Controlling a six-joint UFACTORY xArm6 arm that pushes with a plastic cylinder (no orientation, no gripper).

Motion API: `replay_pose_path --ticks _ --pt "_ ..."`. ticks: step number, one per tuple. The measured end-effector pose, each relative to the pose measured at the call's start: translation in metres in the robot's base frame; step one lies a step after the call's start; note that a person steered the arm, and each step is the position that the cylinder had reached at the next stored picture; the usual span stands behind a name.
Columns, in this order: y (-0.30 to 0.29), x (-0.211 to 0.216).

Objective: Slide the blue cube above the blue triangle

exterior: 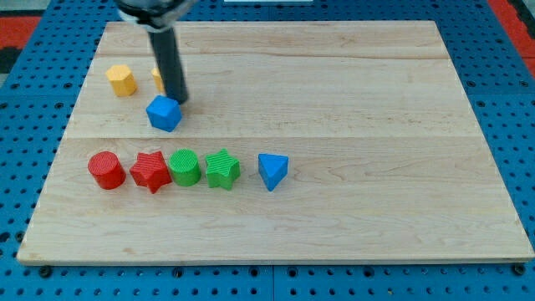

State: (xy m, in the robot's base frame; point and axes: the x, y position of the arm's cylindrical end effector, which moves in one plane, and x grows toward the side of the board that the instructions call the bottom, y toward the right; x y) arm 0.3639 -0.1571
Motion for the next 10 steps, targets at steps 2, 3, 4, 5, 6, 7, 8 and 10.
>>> replay_pose_path --ticks 2,3,4,5,6,7,8,10 --pt "-0.059 0.005" --pt "-0.036 0.008" --pt "-0.034 0.026" --pt "-0.014 0.037" --pt "0.058 0.037" --pt "0.113 0.037" --pt "0.140 0.039" --pt "0.174 0.063"
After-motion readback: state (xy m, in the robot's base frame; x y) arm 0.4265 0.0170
